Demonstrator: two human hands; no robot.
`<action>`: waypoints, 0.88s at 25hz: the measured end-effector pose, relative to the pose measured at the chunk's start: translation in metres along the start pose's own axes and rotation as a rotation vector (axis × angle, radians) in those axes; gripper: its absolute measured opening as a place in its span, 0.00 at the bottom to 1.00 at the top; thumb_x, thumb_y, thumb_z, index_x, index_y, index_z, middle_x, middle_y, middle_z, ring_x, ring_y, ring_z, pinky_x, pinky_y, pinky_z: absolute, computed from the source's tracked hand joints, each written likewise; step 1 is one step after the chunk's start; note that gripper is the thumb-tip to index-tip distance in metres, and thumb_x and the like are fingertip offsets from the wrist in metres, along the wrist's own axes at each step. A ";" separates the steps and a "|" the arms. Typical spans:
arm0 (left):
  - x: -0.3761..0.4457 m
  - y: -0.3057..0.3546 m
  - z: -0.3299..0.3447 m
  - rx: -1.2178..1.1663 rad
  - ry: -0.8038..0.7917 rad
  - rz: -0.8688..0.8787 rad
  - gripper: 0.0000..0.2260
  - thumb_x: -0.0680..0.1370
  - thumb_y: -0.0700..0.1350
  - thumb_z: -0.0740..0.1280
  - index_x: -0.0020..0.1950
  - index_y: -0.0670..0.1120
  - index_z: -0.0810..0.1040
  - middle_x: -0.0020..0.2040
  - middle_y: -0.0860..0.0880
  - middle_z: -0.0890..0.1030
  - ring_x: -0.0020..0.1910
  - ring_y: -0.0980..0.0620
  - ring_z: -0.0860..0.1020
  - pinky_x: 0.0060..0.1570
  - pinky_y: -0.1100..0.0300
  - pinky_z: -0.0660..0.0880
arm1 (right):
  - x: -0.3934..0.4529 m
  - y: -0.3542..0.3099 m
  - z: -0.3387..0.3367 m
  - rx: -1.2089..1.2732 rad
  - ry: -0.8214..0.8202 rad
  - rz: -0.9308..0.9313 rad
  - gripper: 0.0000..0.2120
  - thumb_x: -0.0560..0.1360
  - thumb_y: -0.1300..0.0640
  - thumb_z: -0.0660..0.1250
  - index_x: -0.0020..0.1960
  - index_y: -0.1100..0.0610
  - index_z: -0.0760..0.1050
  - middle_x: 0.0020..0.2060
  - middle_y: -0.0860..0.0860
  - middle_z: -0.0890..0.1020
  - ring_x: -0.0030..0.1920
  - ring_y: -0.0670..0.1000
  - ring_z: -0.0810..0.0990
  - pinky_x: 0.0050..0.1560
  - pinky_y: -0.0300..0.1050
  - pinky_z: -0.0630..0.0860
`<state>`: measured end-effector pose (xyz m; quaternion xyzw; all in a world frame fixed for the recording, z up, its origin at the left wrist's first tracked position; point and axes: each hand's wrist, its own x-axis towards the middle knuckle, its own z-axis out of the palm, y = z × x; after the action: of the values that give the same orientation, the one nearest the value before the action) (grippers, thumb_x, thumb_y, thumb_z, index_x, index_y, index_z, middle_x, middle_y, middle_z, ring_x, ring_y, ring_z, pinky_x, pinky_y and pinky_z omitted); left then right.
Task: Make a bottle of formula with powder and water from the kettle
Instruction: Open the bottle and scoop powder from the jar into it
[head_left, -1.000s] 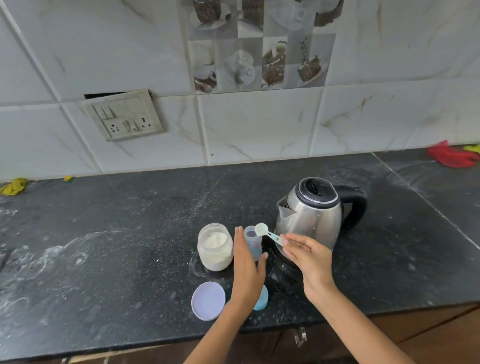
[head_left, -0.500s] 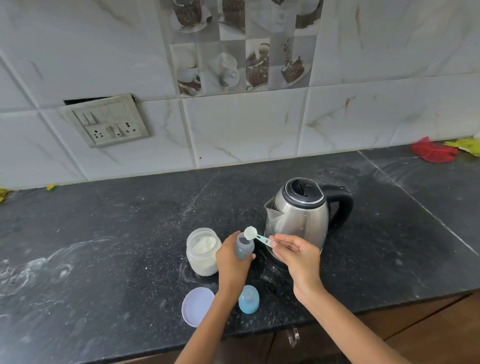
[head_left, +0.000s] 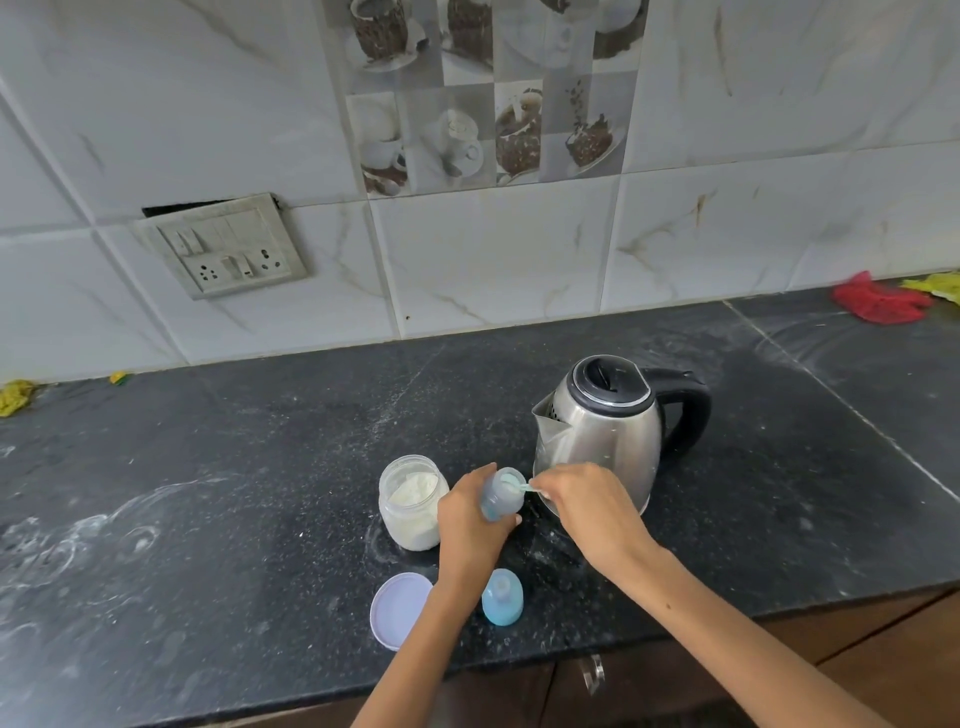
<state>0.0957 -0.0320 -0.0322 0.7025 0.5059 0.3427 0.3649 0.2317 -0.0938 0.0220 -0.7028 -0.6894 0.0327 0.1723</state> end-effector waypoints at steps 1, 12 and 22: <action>0.000 0.000 0.000 -0.015 0.008 -0.003 0.24 0.65 0.37 0.77 0.59 0.47 0.78 0.49 0.57 0.80 0.50 0.56 0.78 0.45 0.76 0.68 | 0.002 0.002 -0.002 -0.027 0.010 -0.106 0.09 0.75 0.65 0.67 0.52 0.57 0.82 0.44 0.53 0.84 0.44 0.51 0.83 0.44 0.44 0.79; 0.003 -0.011 -0.001 -0.168 0.004 0.028 0.24 0.63 0.39 0.80 0.57 0.51 0.78 0.51 0.57 0.83 0.53 0.60 0.80 0.55 0.63 0.76 | 0.004 0.029 -0.004 0.123 0.225 -0.396 0.20 0.62 0.75 0.76 0.51 0.60 0.85 0.47 0.54 0.87 0.46 0.52 0.87 0.45 0.45 0.84; 0.006 -0.011 0.001 -0.136 0.001 0.039 0.26 0.62 0.39 0.80 0.54 0.59 0.76 0.51 0.58 0.82 0.53 0.61 0.79 0.55 0.65 0.75 | 0.017 0.031 -0.011 0.367 0.168 -0.016 0.09 0.74 0.63 0.72 0.52 0.56 0.85 0.46 0.49 0.87 0.45 0.42 0.83 0.47 0.23 0.71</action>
<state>0.0929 -0.0243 -0.0417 0.6856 0.4677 0.3837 0.4049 0.2654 -0.0794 0.0269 -0.6542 -0.6607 0.0977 0.3548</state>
